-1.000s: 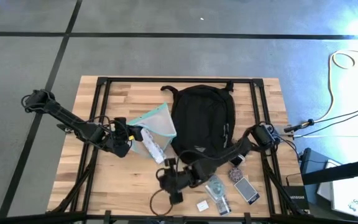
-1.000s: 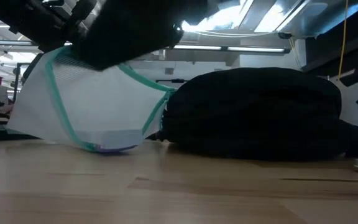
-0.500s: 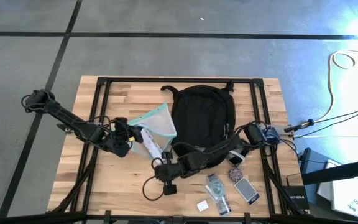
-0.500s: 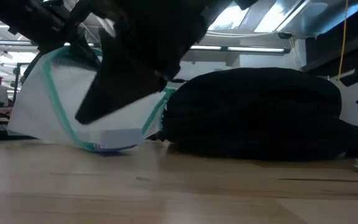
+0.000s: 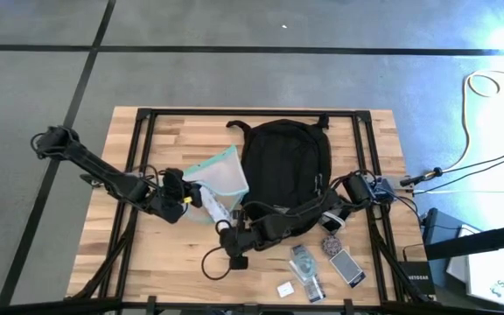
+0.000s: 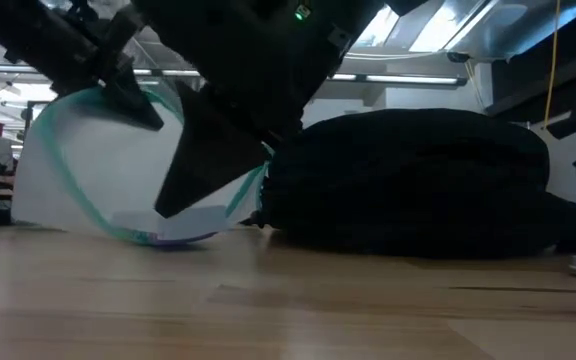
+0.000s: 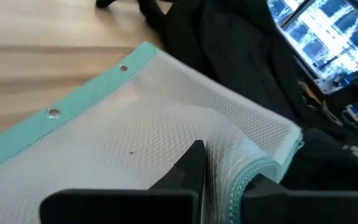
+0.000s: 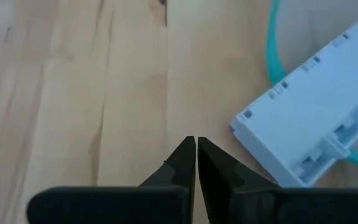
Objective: Unpack backpack
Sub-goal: Put the white pill organizer into the transparent zipper bag
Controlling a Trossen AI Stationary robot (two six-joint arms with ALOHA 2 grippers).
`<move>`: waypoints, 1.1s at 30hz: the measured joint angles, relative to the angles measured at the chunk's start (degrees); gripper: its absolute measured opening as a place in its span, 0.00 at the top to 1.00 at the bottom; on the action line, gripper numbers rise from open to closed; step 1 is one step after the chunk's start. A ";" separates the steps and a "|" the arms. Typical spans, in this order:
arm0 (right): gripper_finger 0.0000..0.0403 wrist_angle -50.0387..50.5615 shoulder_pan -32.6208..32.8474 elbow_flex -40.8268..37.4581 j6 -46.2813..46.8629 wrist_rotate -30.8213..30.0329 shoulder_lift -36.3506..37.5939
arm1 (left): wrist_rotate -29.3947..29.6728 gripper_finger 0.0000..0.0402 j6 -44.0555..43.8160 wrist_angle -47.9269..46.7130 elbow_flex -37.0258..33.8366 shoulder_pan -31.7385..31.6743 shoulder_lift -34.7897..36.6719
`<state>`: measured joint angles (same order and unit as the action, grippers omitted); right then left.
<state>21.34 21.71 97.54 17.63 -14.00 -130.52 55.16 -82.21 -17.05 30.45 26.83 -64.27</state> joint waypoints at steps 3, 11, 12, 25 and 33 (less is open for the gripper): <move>1.00 -0.31 0.00 0.00 0.10 -0.04 0.00 | 0.14 1.00 -1.94 -0.20 -0.47 0.00 -1.10; 1.00 1.97 -0.40 0.00 2.99 -5.07 0.00 | 1.85 1.00 1.63 3.43 -0.47 -0.02 -1.21; 1.00 2.28 -0.61 0.00 3.16 -5.34 0.00 | 1.87 1.00 1.64 3.52 -0.47 -0.02 -1.21; 1.00 0.92 -1.16 -0.31 2.74 -1.87 0.00 | 2.01 1.00 1.65 3.58 -0.47 -0.02 -1.21; 1.00 -5.27 -2.98 -2.83 -1.25 -2.87 0.02 | 2.01 1.00 1.65 4.25 -0.49 -0.04 -1.21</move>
<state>16.07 18.73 94.71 16.38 -16.86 -130.50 57.17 -80.55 -12.80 29.95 26.79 -65.47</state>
